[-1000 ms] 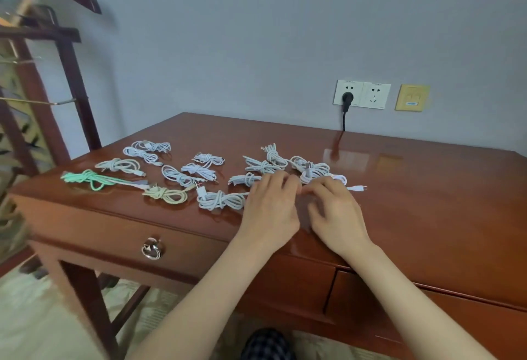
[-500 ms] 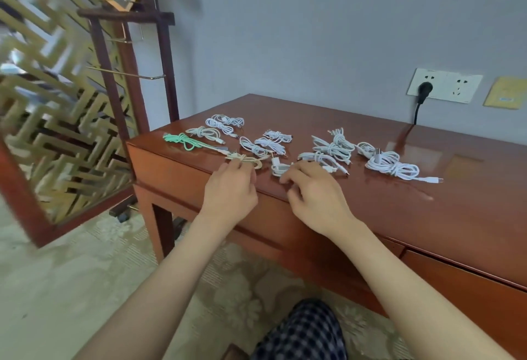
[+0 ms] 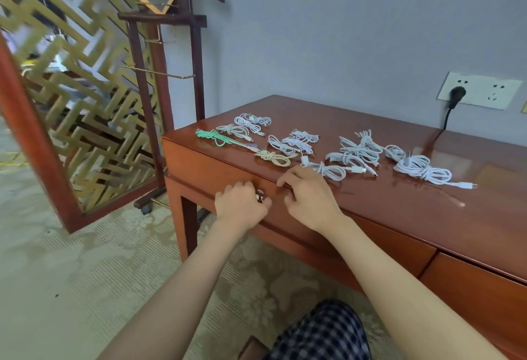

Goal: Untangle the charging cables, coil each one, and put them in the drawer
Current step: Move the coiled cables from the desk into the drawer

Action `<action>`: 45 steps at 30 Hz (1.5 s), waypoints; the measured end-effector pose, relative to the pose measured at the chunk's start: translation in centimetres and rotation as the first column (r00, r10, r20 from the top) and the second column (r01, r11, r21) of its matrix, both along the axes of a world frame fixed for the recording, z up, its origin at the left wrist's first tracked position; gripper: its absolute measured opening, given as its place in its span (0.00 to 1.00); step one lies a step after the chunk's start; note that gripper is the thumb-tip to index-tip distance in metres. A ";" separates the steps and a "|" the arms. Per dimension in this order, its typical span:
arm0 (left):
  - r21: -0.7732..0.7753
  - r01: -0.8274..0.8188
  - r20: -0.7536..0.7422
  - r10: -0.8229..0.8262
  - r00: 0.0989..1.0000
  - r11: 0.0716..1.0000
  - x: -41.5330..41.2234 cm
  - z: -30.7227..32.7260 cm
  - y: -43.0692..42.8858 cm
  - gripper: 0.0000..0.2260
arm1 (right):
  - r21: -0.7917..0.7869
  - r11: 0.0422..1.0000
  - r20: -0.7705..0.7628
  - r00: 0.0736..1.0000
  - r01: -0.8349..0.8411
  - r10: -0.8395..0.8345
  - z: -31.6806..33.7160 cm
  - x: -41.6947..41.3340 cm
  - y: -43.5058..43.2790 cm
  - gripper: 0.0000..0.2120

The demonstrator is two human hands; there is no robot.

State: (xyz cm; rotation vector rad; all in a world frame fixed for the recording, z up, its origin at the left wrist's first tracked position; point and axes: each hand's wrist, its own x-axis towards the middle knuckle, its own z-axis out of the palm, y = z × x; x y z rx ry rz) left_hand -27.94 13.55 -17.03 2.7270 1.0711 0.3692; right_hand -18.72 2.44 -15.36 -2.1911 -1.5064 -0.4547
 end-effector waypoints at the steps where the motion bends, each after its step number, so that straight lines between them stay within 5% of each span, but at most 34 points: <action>1: -0.018 -0.008 0.003 0.008 1.000 1.000 0.2 -0.1 -0.1 0.20 | -0.002 1.000 0.002 1.000 0.000 0.000 0.0 0.1 0.0 0.13; 7: -0.191 -0.045 0.111 0.067 0.992 0.981 0.8 -0.4 -0.2 0.13 | -0.021 1.000 0.009 1.000 0.001 -0.001 -0.5 0.3 0.1 0.15; 33: -0.222 -0.049 0.163 0.087 0.983 0.974 0.2 -0.2 -0.6 0.12 | -0.189 0.982 -0.007 1.000 0.001 -0.002 1.1 0.2 -0.2 0.18; 39: -0.140 -0.062 0.058 0.071 0.996 0.988 -1.8 0.9 0.1 0.15 | -0.263 0.965 0.008 1.000 -0.001 0.003 1.8 -0.9 -0.4 0.17; 45: 0.002 -0.044 0.289 0.041 0.956 0.999 -2.6 3.0 0.4 0.08 | -0.437 0.896 -0.073 0.990 0.075 -0.118 3.4 -2.6 0.1 0.10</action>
